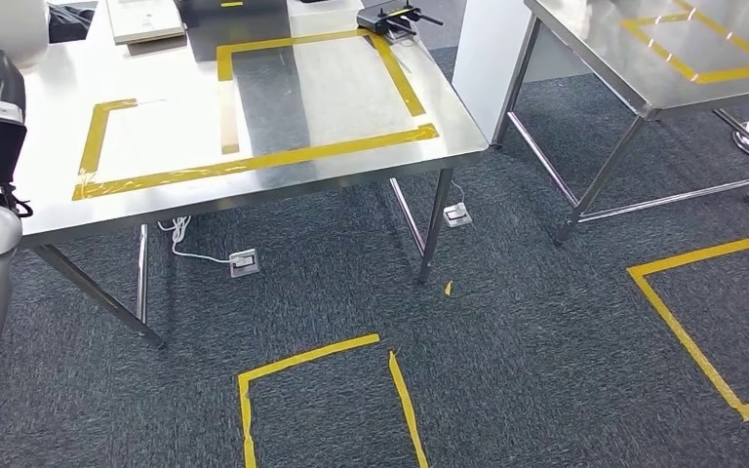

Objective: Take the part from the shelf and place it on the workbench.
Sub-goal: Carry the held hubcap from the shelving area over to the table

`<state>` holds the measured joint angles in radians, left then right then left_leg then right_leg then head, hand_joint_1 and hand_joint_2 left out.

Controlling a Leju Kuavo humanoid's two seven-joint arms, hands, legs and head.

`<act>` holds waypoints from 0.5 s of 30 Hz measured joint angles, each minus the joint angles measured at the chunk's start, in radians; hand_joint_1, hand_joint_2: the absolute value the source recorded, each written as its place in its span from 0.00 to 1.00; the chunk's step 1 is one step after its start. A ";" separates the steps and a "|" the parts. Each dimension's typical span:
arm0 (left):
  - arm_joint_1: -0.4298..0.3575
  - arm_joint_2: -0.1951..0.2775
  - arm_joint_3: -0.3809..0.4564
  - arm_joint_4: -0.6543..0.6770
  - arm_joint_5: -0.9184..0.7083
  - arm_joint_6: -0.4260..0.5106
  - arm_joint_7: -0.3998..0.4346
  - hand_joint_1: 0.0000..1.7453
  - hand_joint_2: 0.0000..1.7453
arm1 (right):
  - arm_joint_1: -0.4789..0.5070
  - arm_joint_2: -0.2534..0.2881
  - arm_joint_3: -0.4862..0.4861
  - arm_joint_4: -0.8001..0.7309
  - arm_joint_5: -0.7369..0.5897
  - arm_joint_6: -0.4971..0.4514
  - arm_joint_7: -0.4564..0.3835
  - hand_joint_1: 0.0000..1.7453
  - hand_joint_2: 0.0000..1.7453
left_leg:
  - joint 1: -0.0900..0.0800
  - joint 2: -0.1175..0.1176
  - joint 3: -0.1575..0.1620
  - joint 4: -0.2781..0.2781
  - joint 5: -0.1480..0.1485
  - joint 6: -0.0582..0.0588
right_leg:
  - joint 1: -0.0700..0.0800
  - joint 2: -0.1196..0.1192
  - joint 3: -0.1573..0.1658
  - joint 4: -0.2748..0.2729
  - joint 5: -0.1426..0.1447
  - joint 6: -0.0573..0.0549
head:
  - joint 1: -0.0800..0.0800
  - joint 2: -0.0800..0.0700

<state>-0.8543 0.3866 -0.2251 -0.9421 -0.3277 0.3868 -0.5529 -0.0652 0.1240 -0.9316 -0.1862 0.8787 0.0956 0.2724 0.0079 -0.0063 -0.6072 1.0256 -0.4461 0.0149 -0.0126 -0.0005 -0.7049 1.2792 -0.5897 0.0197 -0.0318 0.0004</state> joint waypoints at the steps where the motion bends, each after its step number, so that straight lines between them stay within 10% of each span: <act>1: 0.001 0.000 0.000 0.000 0.000 0.000 -0.001 1.00 1.00 | 0.001 0.000 0.000 0.000 0.000 0.000 0.000 0.00 0.00 | -0.001 -0.001 0.004 0.001 -0.005 0.001 | 0.000 0.000 -0.032 0.037 0.002 -0.001 | 0.000 0.000; 3: 0.004 0.000 0.000 0.000 0.000 0.000 -0.001 1.00 1.00 | 0.003 0.000 0.000 0.000 0.000 -0.002 0.000 0.00 0.00 | -0.002 -0.003 0.017 0.002 -0.015 0.000 | 0.002 0.000 -0.037 -0.003 0.062 -0.006 | 0.001 0.000; 6: 0.004 0.000 0.001 0.000 0.000 0.000 -0.001 1.00 1.00 | 0.003 0.000 0.000 0.000 0.000 -0.003 -0.001 0.00 0.00 | -0.006 -0.006 0.035 0.004 -0.034 -0.011 | 0.008 0.000 0.039 -0.197 0.165 -0.022 | 0.002 0.000; 11: 0.008 0.003 0.005 -0.002 0.000 0.002 -0.001 1.00 1.00 | 0.002 0.001 0.000 0.000 0.002 -0.005 -0.002 0.00 0.00 | -0.005 -0.007 0.039 0.011 -0.052 -0.039 | 0.008 0.001 0.073 -0.253 0.160 -0.043 | 0.001 0.000; 15: 0.017 0.006 0.008 -0.005 0.001 0.005 -0.002 1.00 1.00 | 0.002 0.002 -0.003 0.000 0.003 -0.006 0.000 0.00 0.00 | 0.001 -0.003 -0.073 0.216 -0.130 -0.059 | 0.002 0.001 0.097 -0.262 0.148 -0.057 | -0.005 0.000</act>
<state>-0.8371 0.3931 -0.2170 -0.9467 -0.3269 0.3917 -0.5551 -0.0637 0.1255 -0.9349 -0.1862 0.8816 0.0895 0.2723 0.0088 -0.0096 -0.6798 1.2414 -0.5764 -0.0444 -0.0108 0.0001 -0.6078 1.0176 -0.4419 -0.0375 -0.0368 0.0004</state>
